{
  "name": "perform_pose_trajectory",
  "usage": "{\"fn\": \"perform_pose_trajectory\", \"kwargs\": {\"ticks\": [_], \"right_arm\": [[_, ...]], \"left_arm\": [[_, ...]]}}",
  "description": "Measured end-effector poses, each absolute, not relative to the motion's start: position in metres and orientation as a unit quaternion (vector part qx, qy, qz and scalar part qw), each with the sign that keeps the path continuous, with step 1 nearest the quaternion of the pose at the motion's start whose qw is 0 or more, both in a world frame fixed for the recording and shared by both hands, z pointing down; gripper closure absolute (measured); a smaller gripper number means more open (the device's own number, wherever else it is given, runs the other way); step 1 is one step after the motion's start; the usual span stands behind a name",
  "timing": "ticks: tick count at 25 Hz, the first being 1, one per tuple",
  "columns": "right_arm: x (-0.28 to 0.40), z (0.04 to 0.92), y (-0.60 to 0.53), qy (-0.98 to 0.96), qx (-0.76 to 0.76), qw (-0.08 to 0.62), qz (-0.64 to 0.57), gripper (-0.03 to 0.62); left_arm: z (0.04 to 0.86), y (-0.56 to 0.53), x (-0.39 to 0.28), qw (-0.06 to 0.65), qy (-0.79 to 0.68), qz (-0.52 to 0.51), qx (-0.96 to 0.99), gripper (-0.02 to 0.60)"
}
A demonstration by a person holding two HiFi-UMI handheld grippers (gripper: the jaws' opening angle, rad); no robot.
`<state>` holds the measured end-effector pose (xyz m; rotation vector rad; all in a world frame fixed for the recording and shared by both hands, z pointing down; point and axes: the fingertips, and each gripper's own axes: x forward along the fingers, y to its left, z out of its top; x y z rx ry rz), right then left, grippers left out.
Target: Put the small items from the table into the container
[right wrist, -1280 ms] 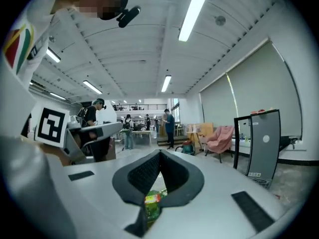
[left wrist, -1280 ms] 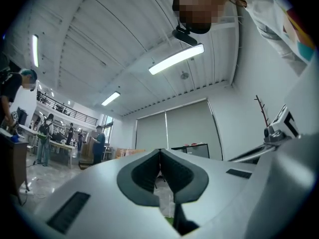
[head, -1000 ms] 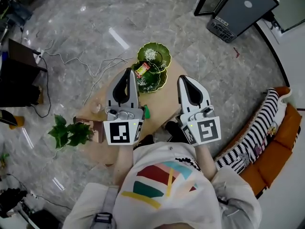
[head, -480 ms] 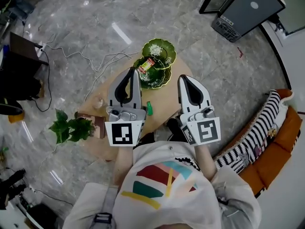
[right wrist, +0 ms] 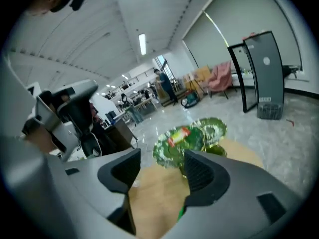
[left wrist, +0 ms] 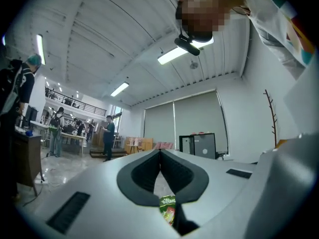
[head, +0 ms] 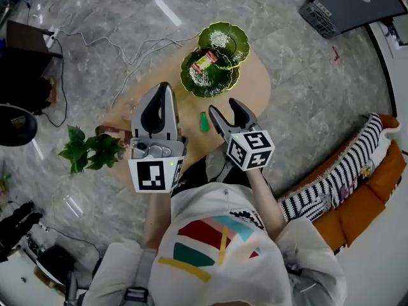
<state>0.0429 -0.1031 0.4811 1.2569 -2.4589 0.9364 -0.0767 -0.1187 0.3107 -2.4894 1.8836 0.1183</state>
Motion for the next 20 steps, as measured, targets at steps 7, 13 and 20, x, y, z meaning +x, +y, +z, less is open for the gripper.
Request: {"fn": "perform_pose_trajectory", "kwargs": {"ticks": [7, 13, 20], "right_arm": [[0.022, 0.678, -0.048, -0.765, 0.393, 0.284, 0.424, 0.336], [0.005, 0.79, -0.013, -0.709, 0.389, 0.365, 0.462, 0.336], [0.014, 0.826, -0.003, -0.69, 0.385, 0.439, 0.427, 0.424]], "left_arm": [[0.392, -0.096, -0.099, -0.03, 0.624, -0.046, -0.779, 0.572], [0.445, -0.077, -0.104, -0.062, 0.633, -0.082, -0.767, 0.572], [0.473, -0.067, -0.1, -0.086, 0.639, -0.086, -0.76, 0.572]]}}
